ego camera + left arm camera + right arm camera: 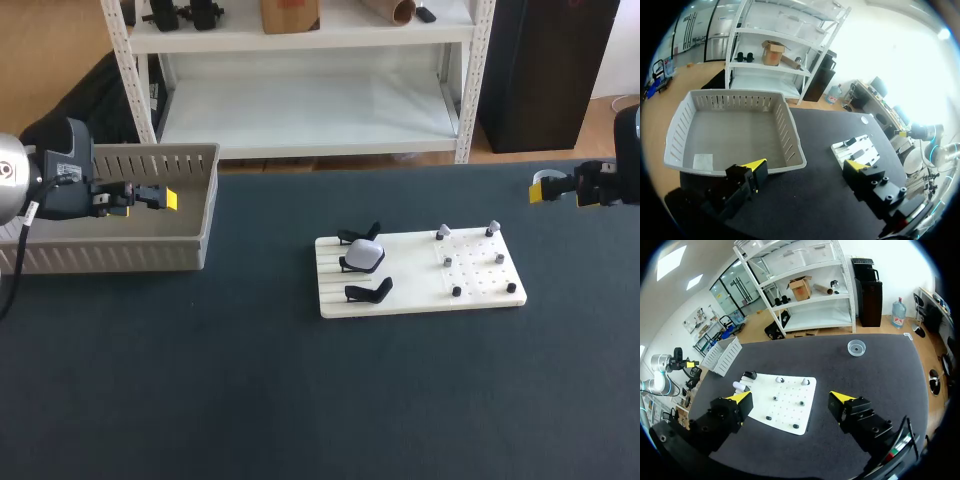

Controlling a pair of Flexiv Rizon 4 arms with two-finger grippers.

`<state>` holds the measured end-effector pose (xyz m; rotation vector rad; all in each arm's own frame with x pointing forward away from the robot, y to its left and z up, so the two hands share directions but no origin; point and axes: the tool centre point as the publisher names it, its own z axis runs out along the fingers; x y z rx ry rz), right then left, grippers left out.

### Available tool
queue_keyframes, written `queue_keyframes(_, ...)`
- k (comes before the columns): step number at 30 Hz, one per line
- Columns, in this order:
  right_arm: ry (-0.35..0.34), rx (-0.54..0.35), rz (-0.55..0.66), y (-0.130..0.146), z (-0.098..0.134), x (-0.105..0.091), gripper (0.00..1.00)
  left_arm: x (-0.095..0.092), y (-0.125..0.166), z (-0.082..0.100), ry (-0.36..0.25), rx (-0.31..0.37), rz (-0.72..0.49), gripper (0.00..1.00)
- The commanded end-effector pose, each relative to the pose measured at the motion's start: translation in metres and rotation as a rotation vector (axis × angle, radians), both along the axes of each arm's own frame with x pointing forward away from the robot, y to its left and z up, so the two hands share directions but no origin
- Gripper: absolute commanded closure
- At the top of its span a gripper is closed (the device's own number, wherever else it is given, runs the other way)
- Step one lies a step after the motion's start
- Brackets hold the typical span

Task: Pick up each earbud case from the left stands, insert the matching earbuds, close the lid, and place the case in the box.

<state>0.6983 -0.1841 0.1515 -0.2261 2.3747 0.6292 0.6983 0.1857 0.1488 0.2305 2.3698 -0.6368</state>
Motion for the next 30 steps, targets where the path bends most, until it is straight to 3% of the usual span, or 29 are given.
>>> queue_keyframes(1,0.0,0.001,0.002,0.0,-0.001,0.001,0.0,0.001,-0.001,0.001,0.005,0.004,0.0,0.0)
queue_keyframes(15,0.0,0.001,0.002,0.0,-0.001,0.001,0.0,0.001,-0.001,0.001,0.005,0.004,0.0,0.0)
queue_keyframes(17,0.0,0.001,0.002,0.0,-0.001,0.001,0.0,0.005,0.001,0.012,-0.109,0.039,-0.086,0.0)
queue_keyframes(19,0.0,0.001,0.002,0.0,-0.001,0.001,0.0,0.009,0.002,0.022,-0.25,0.006,-0.211,0.0)
queue_keyframes(23,0.0,0.001,0.002,0.0,-0.001,0.001,0.0,0.009,-0.001,0.032,-0.457,0.036,-0.508,0.0)
queue_keyframes(26,0.0,0.001,0.002,0.0,-0.001,0.001,0.0,-0.003,-0.007,0.035,-0.626,0.057,-0.774,0.0)
queue_keyframes(28,0.0,0.001,0.002,0.0,-0.001,0.001,0.0,-0.01,-0.01,0.037,-0.668,-0.005,-0.919,0.0)
queue_keyframes(29,0.0,0.001,0.002,0.0,-0.001,0.001,0.0,-0.016,-0.014,0.037,-0.686,-0.011,-1.038,0.0)
queue_keyframes(30,0.0,0.001,0.002,0.0,-0.001,0.001,0.0,-0.018,-0.015,0.037,-0.699,-0.013,-1.071,0.0)
